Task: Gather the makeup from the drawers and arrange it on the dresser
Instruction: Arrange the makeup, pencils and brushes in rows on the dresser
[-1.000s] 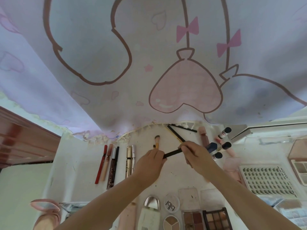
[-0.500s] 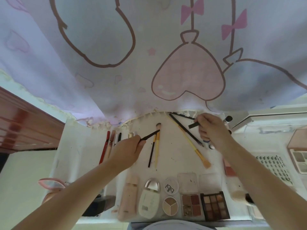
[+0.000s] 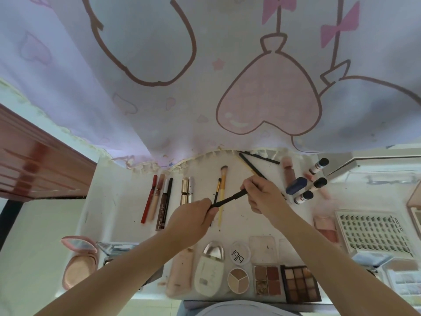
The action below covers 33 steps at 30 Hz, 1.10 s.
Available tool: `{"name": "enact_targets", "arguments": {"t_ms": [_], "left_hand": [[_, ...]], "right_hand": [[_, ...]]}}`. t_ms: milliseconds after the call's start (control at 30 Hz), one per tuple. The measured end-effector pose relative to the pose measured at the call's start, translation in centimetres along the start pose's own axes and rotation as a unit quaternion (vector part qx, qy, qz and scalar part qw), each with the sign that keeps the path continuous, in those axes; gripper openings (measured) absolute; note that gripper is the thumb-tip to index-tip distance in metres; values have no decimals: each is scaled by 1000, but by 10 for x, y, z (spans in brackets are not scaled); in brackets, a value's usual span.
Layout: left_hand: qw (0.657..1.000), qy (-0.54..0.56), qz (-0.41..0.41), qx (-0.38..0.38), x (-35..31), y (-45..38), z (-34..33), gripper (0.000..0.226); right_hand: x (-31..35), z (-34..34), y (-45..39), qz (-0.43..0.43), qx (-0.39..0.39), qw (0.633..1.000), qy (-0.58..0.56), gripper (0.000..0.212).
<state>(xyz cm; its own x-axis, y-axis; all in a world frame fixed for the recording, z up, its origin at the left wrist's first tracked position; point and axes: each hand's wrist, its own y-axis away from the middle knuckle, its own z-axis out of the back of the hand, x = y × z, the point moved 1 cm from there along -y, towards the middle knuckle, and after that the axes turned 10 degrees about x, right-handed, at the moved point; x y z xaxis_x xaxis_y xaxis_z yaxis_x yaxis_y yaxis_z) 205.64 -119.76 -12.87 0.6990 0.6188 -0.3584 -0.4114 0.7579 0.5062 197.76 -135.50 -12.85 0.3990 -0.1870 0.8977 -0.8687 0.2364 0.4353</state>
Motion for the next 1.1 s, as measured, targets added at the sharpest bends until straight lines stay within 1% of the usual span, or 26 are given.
{"name": "enact_targets", "arguments": {"t_ms": [100,200,233,300,367,467,567,633,667,700,767,800,833,900,1000,1100], "left_hand": [[1000,21,-17,-5,-1,-1,-4,29],[997,80,-15,-12,-2,-5,-8,31],[994,110,-5,-11,-1,-6,-9,30],[984,177,24,-7,1,-10,-11,26],[969,241,56,-14,5,-14,-13,20],[949,288,122,-44,11,-23,-15,6],[939,285,184,-58,17,-31,-17,6],[943,252,211,-60,19,-35,-19,13],[944,237,223,-61,20,-37,-20,16],[944,224,233,-64,20,-39,-20,17],[946,194,249,-71,20,-43,-20,19],[948,177,256,-72,20,-45,-21,19],[949,161,262,-71,20,-48,-21,20],[950,140,273,-64,21,-52,-21,22],[951,111,284,-48,22,-56,-23,24],[953,81,289,-32,22,-59,-23,24]], "right_hand": [[-3,-4,-1,-11,50,999,18,27],[-4,-7,-6,-21,55,995,81,11],[-4,-6,-8,-27,55,995,83,12],[-5,-6,-12,-33,61,995,74,22],[-7,-4,-15,-34,43,995,82,27],[-14,5,-22,-49,-9,997,66,22],[-21,18,-25,-82,-19,992,93,16],[-27,26,-26,-97,-38,983,152,14],[-30,32,-26,-99,-55,968,222,15],[-33,37,-25,-104,-69,941,314,16],[-35,44,-22,-125,-78,870,470,24],[-36,45,-20,-138,-75,842,515,26],[-37,46,-19,-152,-70,822,544,26],[-41,45,-17,-180,-58,800,569,25],[-50,45,-16,-205,-57,793,571,23],[-54,46,-19,-207,-48,790,575,24]]}}
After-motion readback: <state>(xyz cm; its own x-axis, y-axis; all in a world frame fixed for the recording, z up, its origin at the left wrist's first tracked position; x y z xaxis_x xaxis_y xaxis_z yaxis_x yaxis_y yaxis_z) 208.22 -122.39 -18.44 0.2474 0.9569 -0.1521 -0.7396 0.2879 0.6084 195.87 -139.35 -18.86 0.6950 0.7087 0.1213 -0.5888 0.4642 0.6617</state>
